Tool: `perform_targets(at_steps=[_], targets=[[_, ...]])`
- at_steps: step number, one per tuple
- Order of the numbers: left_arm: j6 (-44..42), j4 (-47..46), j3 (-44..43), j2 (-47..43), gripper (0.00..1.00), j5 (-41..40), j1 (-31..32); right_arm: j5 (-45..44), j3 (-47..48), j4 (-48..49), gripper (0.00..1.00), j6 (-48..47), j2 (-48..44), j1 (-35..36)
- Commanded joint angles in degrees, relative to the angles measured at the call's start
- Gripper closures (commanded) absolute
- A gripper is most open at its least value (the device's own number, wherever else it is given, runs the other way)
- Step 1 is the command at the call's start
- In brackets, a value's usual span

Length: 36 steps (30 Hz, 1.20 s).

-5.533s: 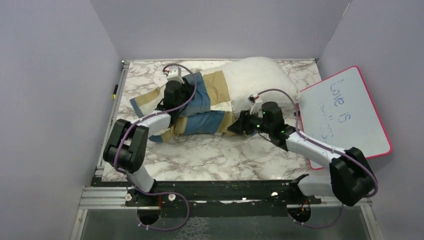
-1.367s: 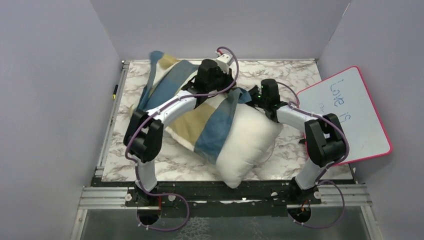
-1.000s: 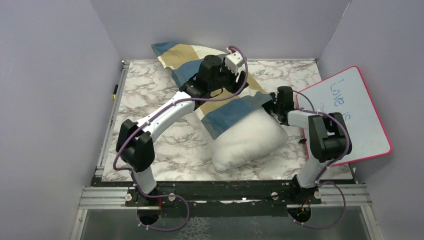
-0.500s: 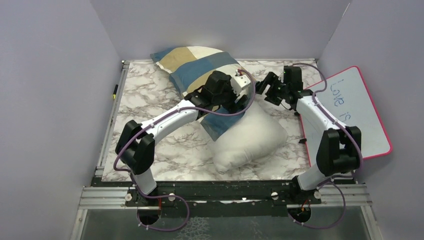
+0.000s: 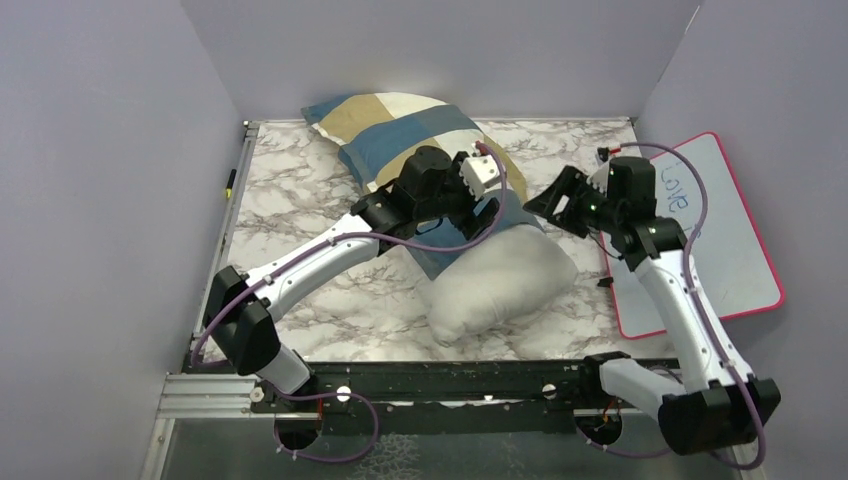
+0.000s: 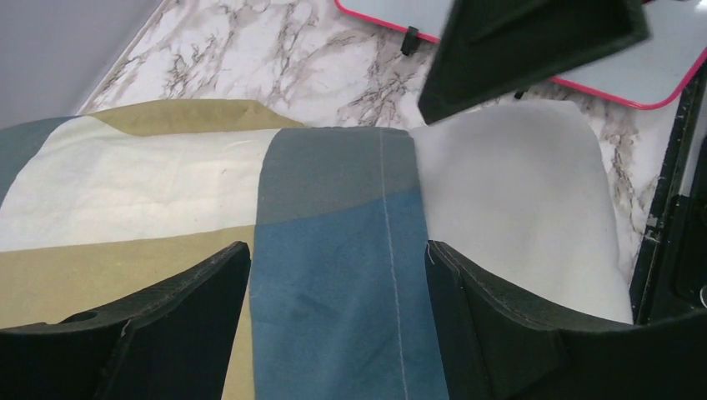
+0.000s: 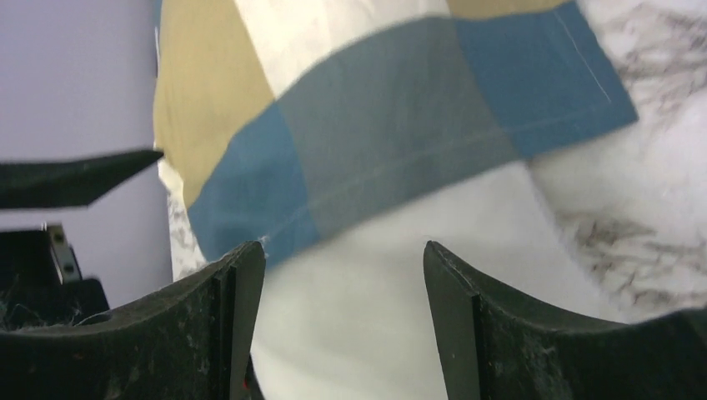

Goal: Put the pillow into the pillowcase
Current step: Stuff the pillow into the pillowcase.

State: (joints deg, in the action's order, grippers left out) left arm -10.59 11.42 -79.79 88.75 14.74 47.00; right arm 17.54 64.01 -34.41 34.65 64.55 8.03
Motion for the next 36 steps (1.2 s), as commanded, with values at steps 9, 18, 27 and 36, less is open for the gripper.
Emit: perform_targets(at_steps=[9,18,27,36], targets=[[-0.8,-9.4,8.8,4.8,0.33,-3.1,4.7,11.8,-17.1,-5.8,0.31,0.2,-15.5,-0.1],[2.9,-2.4,2.1,-1.6,1.0,-9.0,13.6,3.0,-39.7,22.7,0.6,22.7,-22.8,0.0],[15.5,-14.5,28.6,-7.9,1.0,-6.8,15.0,-4.3,-46.0,30.1,0.66,29.5,-18.5,0.1],[18.4,-10.9,22.0,-8.6,0.98,-2.5,10.1,-6.6,-44.1,29.6,0.66,27.0,-17.2,0.1]])
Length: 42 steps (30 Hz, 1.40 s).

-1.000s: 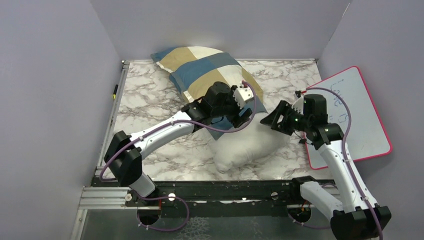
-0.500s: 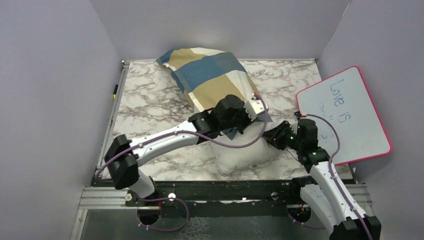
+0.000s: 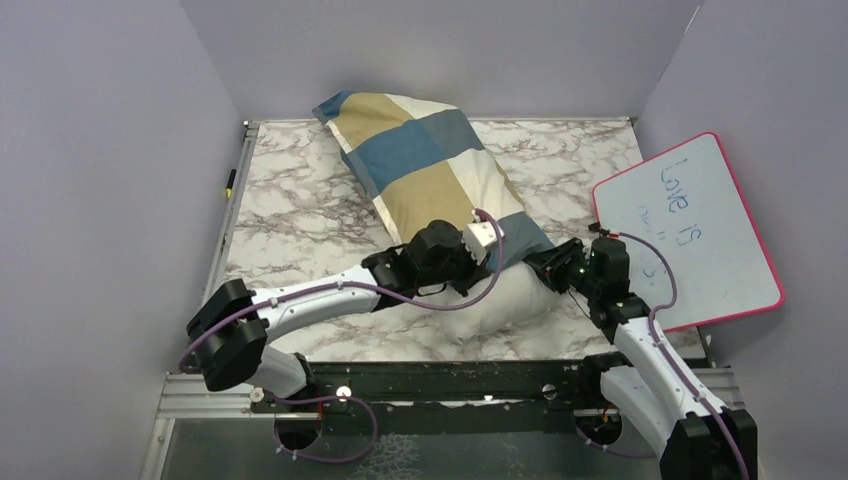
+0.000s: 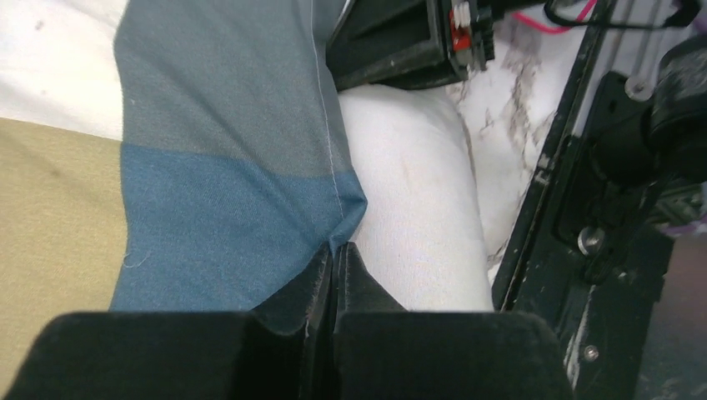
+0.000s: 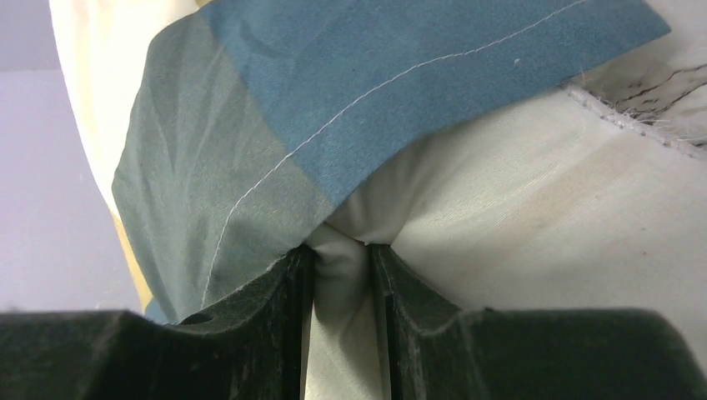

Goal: Put the pillow into the pillowcase
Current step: Stuff the pillow into the pillowcase.

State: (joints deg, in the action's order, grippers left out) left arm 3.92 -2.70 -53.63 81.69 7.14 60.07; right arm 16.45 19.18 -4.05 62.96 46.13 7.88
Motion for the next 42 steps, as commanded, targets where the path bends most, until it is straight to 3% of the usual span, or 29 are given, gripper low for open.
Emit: perform_targets(at_steps=[1,6,10,17,23,26,28,29,32,38,42], targets=[[4.6,4.4,-4.8,-2.1,0.93,5.2,-4.1,-5.7,1.2,-1.0,0.66,-1.7,1.2,0.2],[2.3,11.2,-5.4,-7.0,0.73,-1.1,-6.7,-5.1,1.4,-1.0,0.65,-2.3,0.5,0.2],[-2.0,17.3,-5.1,-10.6,0.43,-6.4,-6.8,-3.0,4.1,-1.8,0.62,-8.0,0.9,0.3],[-5.6,18.9,-0.5,-15.4,0.26,-6.1,-6.9,-1.8,16.0,-18.5,0.51,-22.3,-0.3,0.3],[-8.3,8.4,4.9,-14.5,0.24,-2.8,-6.9,1.9,26.5,-37.8,0.39,-26.4,-0.6,0.4],[-10.0,4.8,6.6,-12.4,0.34,-2.1,-6.9,4.9,26.0,-44.5,0.34,-18.9,-4.0,0.3],[-11.6,5.1,5.9,-11.3,0.54,-0.7,-6.9,7.5,24.1,-48.1,0.3,-12.3,-7.8,0.3],[-12.3,5.5,5.3,-11.1,0.7,-0.2,-6.9,8.7,22.4,-48.8,0.27,-7.8,-10.5,0.3],[-14.5,7.0,3.1,-11.8,1.0,1.5,-6.9,13.4,15.6,-44.1,0.24,4.1,-18.2,0.3],[-18.4,16.7,-5.5,-14.2,1.0,5.2,-6.9,16.1,6.8,-23.2,0.24,13.8,-16.9,0.4],[-17.9,20.2,-9.0,-15.2,1.0,16.5,-6.9,9.7,3.9,-13.1,0.33,18.4,-16.0,0.4]])
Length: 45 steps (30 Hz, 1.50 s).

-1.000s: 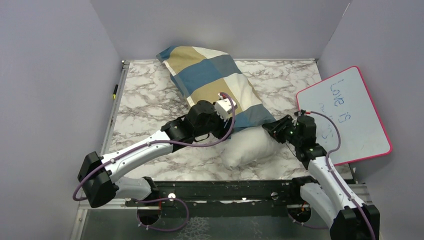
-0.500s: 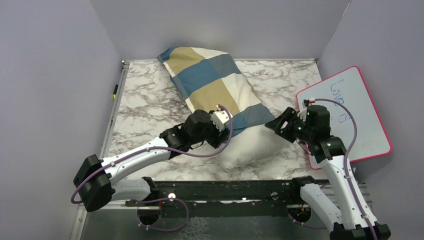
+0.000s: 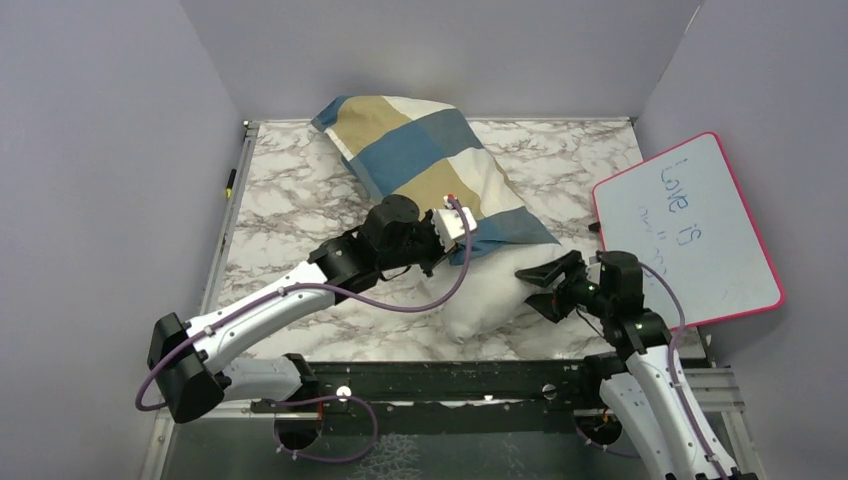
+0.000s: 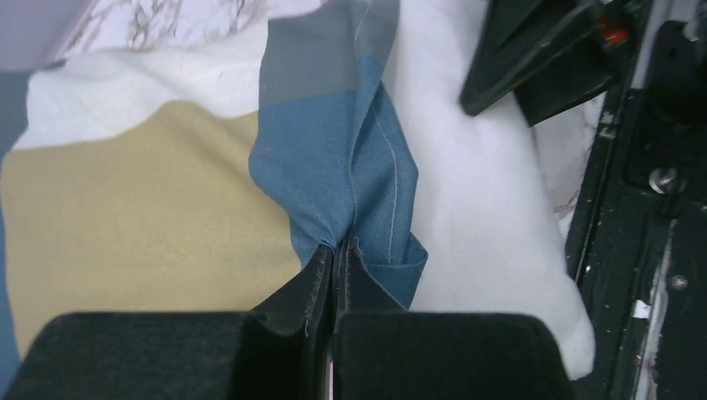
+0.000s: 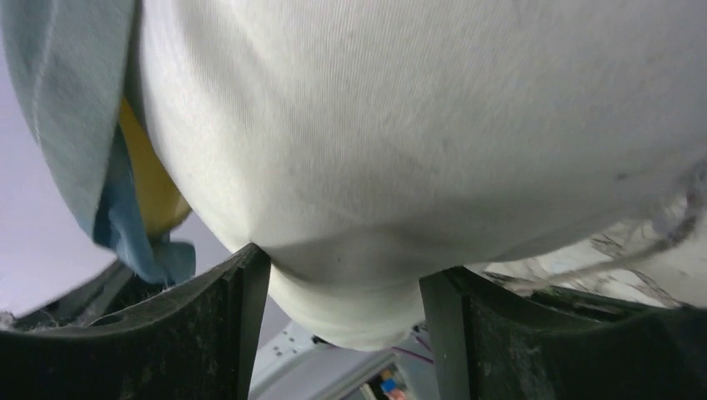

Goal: Put the pillow into the pillowcase
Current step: Stuff the pillow into the pillowcase.

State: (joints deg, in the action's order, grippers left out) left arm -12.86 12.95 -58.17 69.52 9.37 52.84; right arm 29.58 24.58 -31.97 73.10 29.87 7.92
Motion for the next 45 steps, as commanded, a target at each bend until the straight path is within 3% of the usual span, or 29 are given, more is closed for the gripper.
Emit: perform_targets(at_steps=[1,4,7,13,16,21,25,30,33,36,40,45], targets=[[-0.8,4.7,-3.7,-3.2,1.0,17.1,0.3,-5.3,-2.5,16.8,0.37,9.1,0.4,0.3],[-0.1,4.9,1.8,-3.6,1.0,23.6,0.4,-7.7,-6.4,21.9,0.5,12.6,0.5,0.3],[1.2,4.8,6.3,-2.9,1.0,27.7,0.5,-8.4,-8.8,23.1,0.54,13.9,0.6,0.3],[0.4,4.6,7.2,0.0,0.99,20.0,0.4,-10.3,-9.7,21.7,0.56,12.1,-0.1,0.3],[3.0,5.1,5.1,0.9,0.7,15.7,0.4,-12.3,-6.6,18.8,0.54,4.0,-0.4,0.4],[11.1,3.7,4.3,-4.4,0.48,-1.4,0.0,-12.0,5.3,7.0,0.42,-18.3,3.6,0.4],[21.4,2.7,4.1,-9.9,0.39,-11.5,-3.3,-11.7,11.6,1.6,0.4,-27.3,4.2,0.4],[26.1,5.1,3.6,-12.3,0.38,-17.9,-9.7,-11.7,19.7,-1.1,0.4,-32.8,5.7,0.4],[29.1,6.4,4.5,-12.8,0.38,-16.8,-14.7,-10.0,25.0,-1.7,0.38,-35.9,9.2,0.4],[30.5,4.3,7.6,-14.5,0.38,-8.5,-18.6,-8.8,29.4,-1.5,0.37,-38.3,11.8,0.4],[35.2,3.6,10.0,-15.0,0.38,-3.6,-22.2,-3.8,32.3,2.0,0.37,-42.9,15.1,0.3],[39.5,-0.1,14.4,-11.4,0.43,4.7,-24.7,0.2,34.6,-2.4,0.37,-45.2,21.3,1.1]])
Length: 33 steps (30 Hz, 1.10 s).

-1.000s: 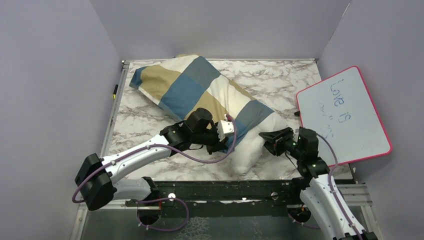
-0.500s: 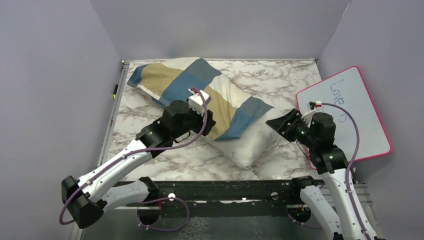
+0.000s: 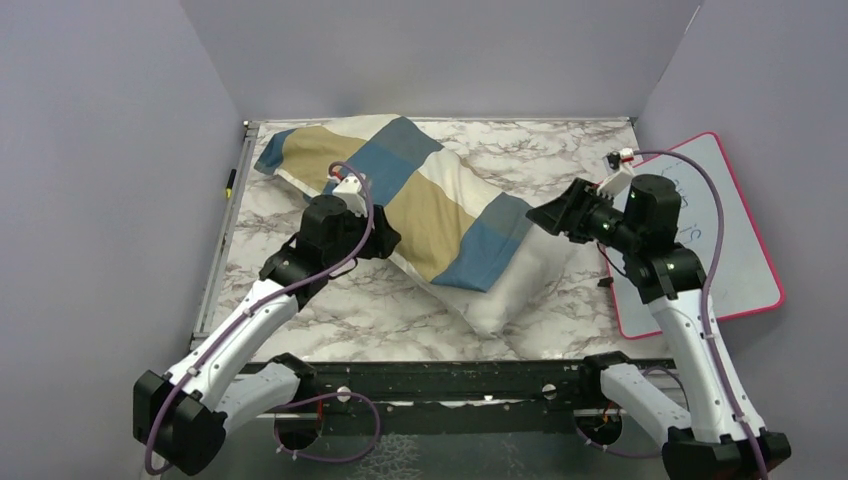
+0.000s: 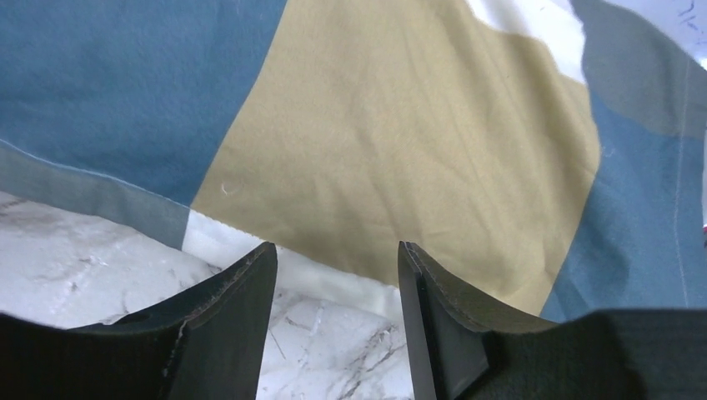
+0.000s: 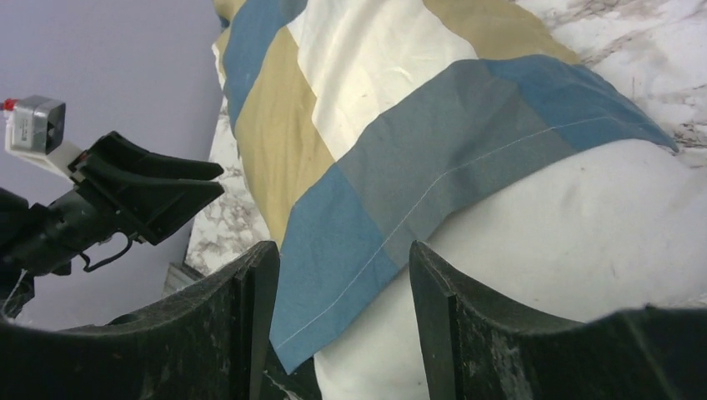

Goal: Put the pillow into the pillowcase
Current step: Stuff the pillow into the pillowcase.

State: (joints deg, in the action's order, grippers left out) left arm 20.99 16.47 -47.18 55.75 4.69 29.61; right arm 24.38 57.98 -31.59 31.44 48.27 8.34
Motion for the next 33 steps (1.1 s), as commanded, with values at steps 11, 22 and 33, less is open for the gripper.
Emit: perform_targets(at_steps=[11,22,33], targets=[[12.2,-22.9,12.6,11.8,0.48,14.4,-1.6,11.6,-22.7,12.1,0.33,20.3,-12.3,3.4],[15.1,-33.4,10.8,24.1,0.59,9.7,-1.6,14.0,-29.9,50.0,0.32,29.6,2.7,7.5],[15.1,-30.6,7.7,22.8,0.56,10.2,-1.6,8.4,-22.2,46.7,0.33,21.0,11.4,23.5]])
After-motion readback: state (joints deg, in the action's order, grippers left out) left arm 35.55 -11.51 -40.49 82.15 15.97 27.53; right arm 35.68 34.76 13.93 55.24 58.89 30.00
